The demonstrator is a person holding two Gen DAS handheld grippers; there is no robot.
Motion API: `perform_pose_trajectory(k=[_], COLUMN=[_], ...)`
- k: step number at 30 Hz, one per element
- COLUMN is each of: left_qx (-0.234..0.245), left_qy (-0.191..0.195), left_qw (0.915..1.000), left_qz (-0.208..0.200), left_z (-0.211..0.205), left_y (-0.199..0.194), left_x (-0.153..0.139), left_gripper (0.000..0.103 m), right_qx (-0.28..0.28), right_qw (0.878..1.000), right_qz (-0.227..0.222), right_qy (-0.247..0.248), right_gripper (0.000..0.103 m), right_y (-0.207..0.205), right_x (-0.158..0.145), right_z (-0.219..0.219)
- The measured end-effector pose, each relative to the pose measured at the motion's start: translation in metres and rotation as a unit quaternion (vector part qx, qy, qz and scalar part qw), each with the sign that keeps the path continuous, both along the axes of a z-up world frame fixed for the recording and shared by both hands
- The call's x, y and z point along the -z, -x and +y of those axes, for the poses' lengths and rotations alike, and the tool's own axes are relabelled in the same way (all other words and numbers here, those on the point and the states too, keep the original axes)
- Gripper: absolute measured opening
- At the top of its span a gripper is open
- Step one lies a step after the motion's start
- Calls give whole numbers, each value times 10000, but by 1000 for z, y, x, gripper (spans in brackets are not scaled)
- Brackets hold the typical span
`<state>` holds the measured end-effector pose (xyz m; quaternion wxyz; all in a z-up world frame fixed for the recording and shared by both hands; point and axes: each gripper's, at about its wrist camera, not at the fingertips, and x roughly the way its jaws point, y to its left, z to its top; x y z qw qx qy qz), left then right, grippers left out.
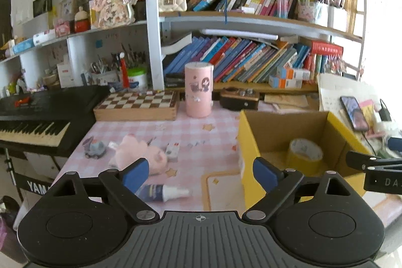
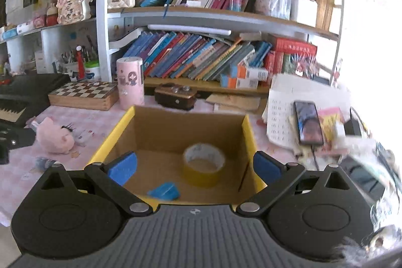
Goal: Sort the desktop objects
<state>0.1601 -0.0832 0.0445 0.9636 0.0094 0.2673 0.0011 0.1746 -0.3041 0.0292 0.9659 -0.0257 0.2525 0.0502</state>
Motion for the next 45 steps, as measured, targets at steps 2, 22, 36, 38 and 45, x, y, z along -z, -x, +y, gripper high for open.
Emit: perform_pose_trajectory(k=[2,22,36,38,45], left_qx=[26,25,-49,-81,-134], left_qy=[64,-106,-177,-165,-154], left_qw=[9999,9976,9981,9982,9984], left_qz=[111,683,596,579,524], left_z=[8,84,137,144,159], left_y=[4,75,109,112,120], left_x=[5,42,38,37,35], left_gripper=[92,92,92,92,92], right_qx=[35,-138,-606,-665,-765], right_qw=[9999,9950,9942,9939,9944], right_qz=[101,957,879,867,728], right_qy=[-56,-233,-138,-129,-56], right_gripper=[100,97,95,95,90], right_y=[9,84,117,119,127], right_x=[5,39,36,35,30], right_z=[11,115,180,187,206])
